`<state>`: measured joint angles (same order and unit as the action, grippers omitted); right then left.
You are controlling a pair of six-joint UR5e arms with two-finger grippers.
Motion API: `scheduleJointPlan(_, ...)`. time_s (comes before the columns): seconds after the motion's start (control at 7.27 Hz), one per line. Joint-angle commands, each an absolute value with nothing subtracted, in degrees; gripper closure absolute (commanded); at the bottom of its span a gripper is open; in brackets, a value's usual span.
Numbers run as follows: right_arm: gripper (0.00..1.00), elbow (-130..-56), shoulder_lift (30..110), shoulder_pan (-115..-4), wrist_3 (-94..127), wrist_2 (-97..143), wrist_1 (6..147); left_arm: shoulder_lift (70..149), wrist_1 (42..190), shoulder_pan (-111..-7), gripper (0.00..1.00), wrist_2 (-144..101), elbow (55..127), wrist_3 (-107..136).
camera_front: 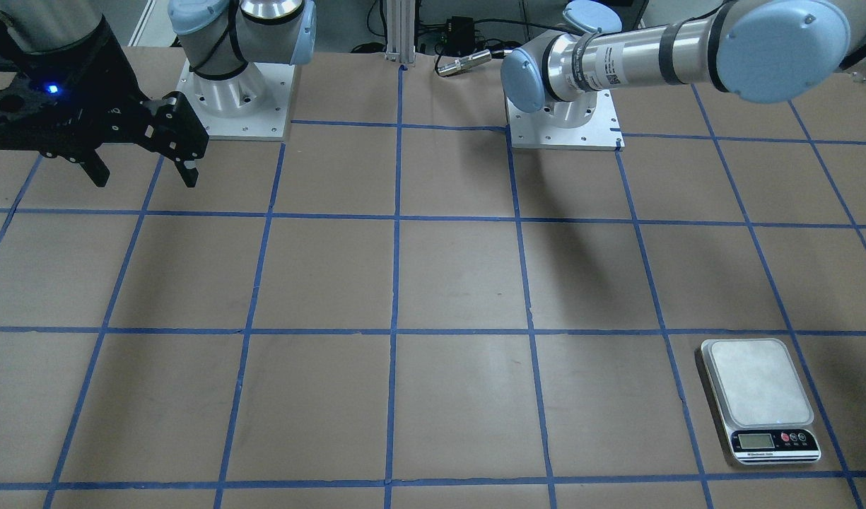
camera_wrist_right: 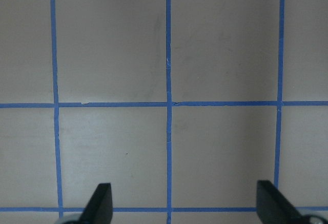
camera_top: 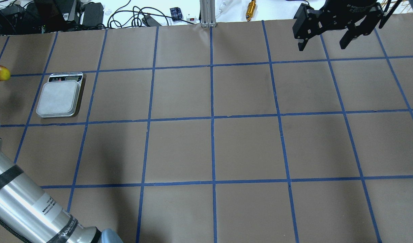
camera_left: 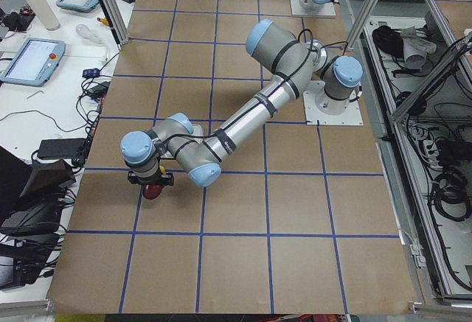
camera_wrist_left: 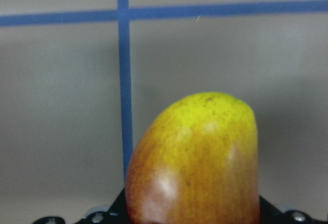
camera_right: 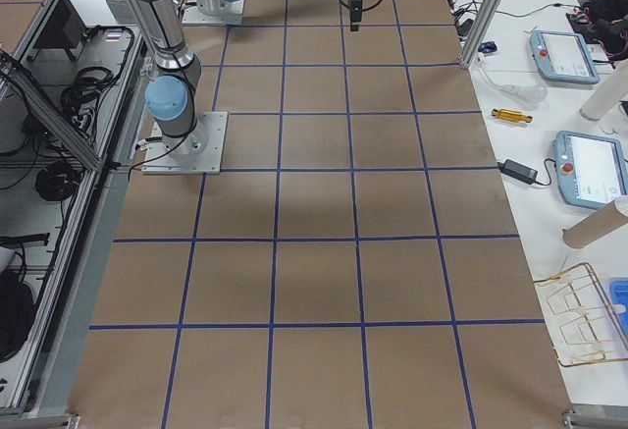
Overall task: Weigh mango
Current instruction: 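Lift the mango with the left gripper off the table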
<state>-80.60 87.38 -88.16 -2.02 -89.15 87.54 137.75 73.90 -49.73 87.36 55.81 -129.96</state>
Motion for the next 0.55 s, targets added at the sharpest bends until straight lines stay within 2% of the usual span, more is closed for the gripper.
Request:
scheduleJointPlan(0.0,0.0,-80.6,87.4,-88.2,-2.0,-89.1,87.5,129.8,73.7,-52.9,0.9,88.8,66.4,-126.4)
scheduleJointPlan(0.41,0.0,-80.6,87.5,-88.2,-2.0,-89.1,87.5,124.4,71.0,-58.9,0.9,88.8,74.4,-117.7)
